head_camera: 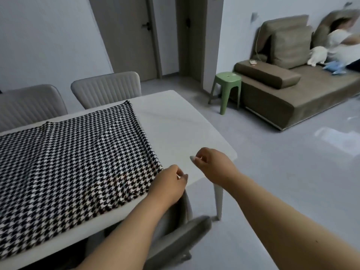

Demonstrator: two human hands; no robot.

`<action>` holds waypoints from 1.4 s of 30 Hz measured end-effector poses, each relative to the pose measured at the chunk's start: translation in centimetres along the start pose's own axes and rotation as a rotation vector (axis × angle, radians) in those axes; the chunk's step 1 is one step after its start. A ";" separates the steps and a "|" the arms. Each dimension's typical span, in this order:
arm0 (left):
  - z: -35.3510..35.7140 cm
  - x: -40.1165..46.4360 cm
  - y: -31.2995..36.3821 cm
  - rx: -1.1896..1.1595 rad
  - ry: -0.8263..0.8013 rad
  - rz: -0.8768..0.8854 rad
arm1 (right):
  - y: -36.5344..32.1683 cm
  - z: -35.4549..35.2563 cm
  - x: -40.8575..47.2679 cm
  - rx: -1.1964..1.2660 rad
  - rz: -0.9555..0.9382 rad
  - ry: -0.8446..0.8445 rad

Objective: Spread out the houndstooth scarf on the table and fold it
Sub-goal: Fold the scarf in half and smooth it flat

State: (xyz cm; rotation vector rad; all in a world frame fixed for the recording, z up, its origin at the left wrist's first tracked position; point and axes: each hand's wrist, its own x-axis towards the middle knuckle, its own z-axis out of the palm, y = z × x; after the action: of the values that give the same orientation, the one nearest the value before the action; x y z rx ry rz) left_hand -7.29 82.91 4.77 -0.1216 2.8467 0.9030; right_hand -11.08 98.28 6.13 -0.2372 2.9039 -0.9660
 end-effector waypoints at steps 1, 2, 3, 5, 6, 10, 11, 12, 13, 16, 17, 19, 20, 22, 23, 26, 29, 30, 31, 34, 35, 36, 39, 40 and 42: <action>0.7 -0.2 1.3 -0.002 0.005 -0.004 | 1.2 -1.2 -0.2 0.006 -0.003 0.005; 1.3 -0.3 2.6 0.003 0.012 -0.003 | 2.3 -2.5 -0.4 0.008 -0.006 0.013; 1.9 -0.3 3.8 0.014 0.018 -0.002 | 3.4 -3.7 -0.5 0.009 -0.006 0.021; 2.7 -0.3 5.9 0.038 0.036 -0.006 | 5.4 -5.8 -0.7 0.024 -0.001 0.037; 3.0 -0.3 6.7 0.046 0.045 -0.012 | 6.4 -6.7 -0.8 0.039 0.004 0.045; 4.4 1.1 9.1 0.072 0.048 -0.021 | 10.0 -9.5 -0.8 0.098 0.040 0.060; 4.9 1.7 9.7 0.077 0.042 -0.020 | 10.8 -10.1 -0.6 0.104 0.051 0.063; 5.4 2.5 10.3 0.074 0.033 -0.016 | 11.8 -10.7 -0.4 0.109 0.063 0.068; 6.1 3.3 10.9 0.067 0.022 -0.008 | 12.7 -11.3 0.0 0.110 0.073 0.074; 7.8 6.3 13.3 0.031 -0.015 -0.006 | 15.6 -13.4 1.5 0.093 0.093 0.097; 8.2 7.4 14.2 -0.008 -0.021 -0.014 | 16.6 -14.2 2.4 0.085 0.096 0.108; 9.0 10.1 15.7 -0.049 -0.012 -0.023 | 18.3 -15.8 4.6 0.082 0.105 0.125; 9.3 11.6 16.5 -0.036 0.003 -0.015 | 19.1 -16.6 5.9 0.089 0.111 0.136; 9.6 14.9 17.9 -0.021 0.038 0.000 | 20.4 -18.2 9.0 0.096 0.115 0.163; 9.7 16.5 18.7 -0.021 0.049 0.001 | 20.8 -19.1 10.7 0.097 0.111 0.173; 9.7 20.5 21.0 -0.036 0.042 -0.015 | 21.9 -21.3 15.3 0.093 0.090 0.178; 9.7 23.1 22.4 -0.053 0.037 -0.029 | 22.5 -22.4 19.2 0.126 0.066 0.165; 9.6 24.0 22.7 -0.054 0.041 -0.040 | 22.5 -22.5 20.6 0.148 0.058 0.160; 9.6 24.8 22.8 -0.051 0.049 -0.058 | 22.5 -22.5 21.9 0.169 0.046 0.148; 9.5 27.1 22.8 -0.055 0.104 -0.141 | 22.3 -22.1 26.2 0.198 -0.030 0.075; 9.4 27.9 22.8 -0.068 0.128 -0.177 | 22.2 -21.9 27.7 0.198 -0.067 0.045; 9.3 28.6 22.8 -0.082 0.151 -0.214 | 22.2 -21.8 29.2 0.196 -0.106 0.013; 9.2 31.1 23.1 -0.111 0.222 -0.337 | 22.7 -22.0 33.7 0.198 -0.207 -0.085; 9.4 32.0 23.4 -0.131 0.260 -0.378 | 23.0 -22.4 35.2 0.191 -0.238 -0.120; 9.8 33.6 24.2 -0.188 0.352 -0.460 | 23.6 -23.2 38.2 0.146 -0.305 -0.191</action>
State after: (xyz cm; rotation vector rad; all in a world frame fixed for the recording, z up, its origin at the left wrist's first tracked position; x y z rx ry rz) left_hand -42.18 107.23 4.87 -1.0002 2.8203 1.1230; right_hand -54.36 124.20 9.79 -0.7356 2.6565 -1.1210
